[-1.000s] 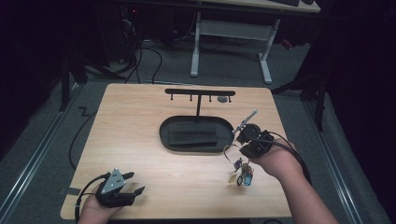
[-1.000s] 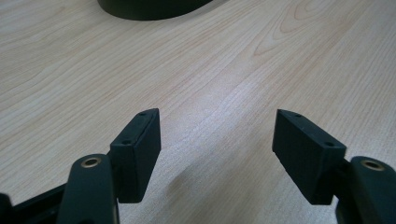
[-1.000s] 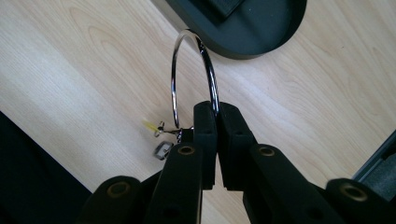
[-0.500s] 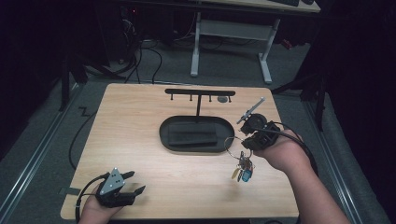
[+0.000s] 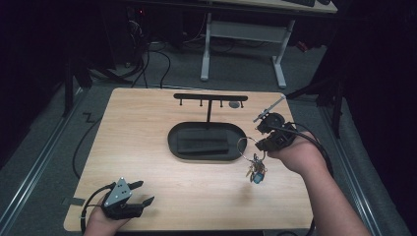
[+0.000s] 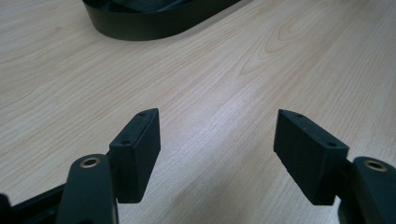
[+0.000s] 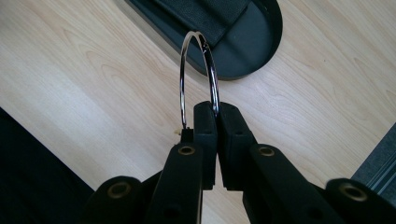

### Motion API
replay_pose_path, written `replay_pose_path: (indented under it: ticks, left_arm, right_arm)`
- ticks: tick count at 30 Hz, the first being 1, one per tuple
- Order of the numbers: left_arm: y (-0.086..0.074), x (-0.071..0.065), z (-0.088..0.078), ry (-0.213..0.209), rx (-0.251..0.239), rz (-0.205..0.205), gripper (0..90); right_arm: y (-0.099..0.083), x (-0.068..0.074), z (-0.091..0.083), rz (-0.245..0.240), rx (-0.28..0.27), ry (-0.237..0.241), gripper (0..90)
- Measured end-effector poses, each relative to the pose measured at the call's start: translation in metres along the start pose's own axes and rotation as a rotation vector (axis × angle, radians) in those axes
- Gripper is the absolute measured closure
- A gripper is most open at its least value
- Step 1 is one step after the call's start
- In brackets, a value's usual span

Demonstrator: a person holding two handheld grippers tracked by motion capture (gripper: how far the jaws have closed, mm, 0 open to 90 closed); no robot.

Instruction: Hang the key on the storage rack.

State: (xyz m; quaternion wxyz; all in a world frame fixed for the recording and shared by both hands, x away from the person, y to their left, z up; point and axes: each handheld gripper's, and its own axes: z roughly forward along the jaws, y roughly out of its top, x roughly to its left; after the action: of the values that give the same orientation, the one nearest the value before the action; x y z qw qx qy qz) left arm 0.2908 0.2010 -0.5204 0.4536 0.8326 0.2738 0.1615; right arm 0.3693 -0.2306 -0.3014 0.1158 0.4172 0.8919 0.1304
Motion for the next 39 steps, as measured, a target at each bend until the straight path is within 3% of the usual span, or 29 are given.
replay_pose_path:
  ticks: [10,25,31,39]
  left_arm:
    - [0.0,0.002,0.0,-0.003,-0.001,-0.004,32.1]
    - [-0.003,-0.001,-0.007,0.022,0.005,0.005,32.0]
    - [-0.006,0.0,-0.008,0.022,0.013,0.004,32.1]
    - [-0.006,0.0,-0.009,0.022,0.016,0.013,31.9]
  right_arm:
    - [0.007,-0.011,0.006,0.017,0.006,-0.002,87.2]
    - [0.054,-0.023,0.024,0.027,-0.04,-0.032,87.2]
    - [0.069,-0.034,0.032,0.033,-0.053,-0.06,87.2]
    - [0.082,-0.053,0.039,0.08,-0.077,-0.074,87.3]
